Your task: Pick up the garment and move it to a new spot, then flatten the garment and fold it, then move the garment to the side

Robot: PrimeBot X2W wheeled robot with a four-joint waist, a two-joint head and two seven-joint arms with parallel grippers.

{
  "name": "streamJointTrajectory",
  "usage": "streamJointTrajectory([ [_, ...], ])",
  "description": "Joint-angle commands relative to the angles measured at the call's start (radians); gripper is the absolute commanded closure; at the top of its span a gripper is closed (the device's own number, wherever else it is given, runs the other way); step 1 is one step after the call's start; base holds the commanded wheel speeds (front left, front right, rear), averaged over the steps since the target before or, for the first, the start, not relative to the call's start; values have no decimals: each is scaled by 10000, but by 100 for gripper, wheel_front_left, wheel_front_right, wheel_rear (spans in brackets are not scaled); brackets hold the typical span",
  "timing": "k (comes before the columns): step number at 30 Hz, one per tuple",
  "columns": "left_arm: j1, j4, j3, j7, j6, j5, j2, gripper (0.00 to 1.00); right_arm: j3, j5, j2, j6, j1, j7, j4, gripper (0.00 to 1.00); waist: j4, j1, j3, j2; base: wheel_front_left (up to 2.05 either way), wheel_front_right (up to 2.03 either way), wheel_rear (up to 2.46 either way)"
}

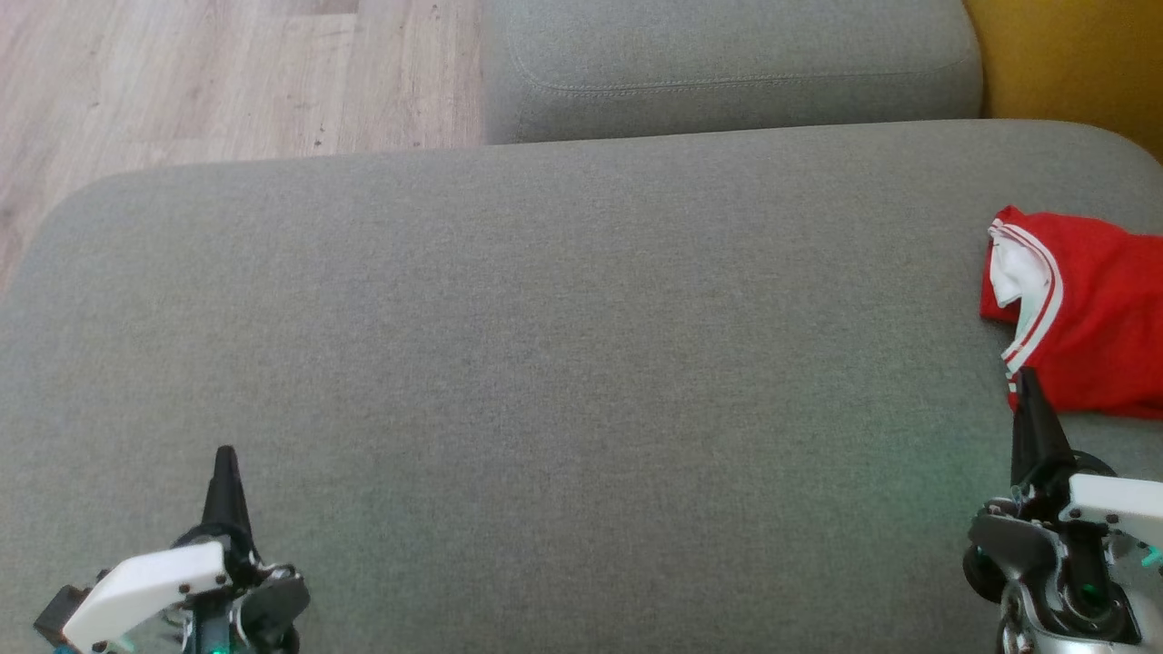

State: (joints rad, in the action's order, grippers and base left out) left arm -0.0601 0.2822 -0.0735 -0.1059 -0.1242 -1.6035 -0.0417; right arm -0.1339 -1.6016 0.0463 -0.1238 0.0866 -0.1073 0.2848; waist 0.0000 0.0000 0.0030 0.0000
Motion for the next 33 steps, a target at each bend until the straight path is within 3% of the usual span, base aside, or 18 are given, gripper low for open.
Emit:
streamJointTrajectory([
  [1, -480, -368, -400, -71, -65, -54, -85, 100, 201, -70, 39, -69, 213, -59, -401, 100, 1, 0, 1, 0, 0, 0, 0],
  [33, -480, -369, -400, -70, -65, -54, -85, 100, 202, -71, 39, -69, 213, -59, -401, 100, 1, 0, 1, 0, 0, 0, 0],
])
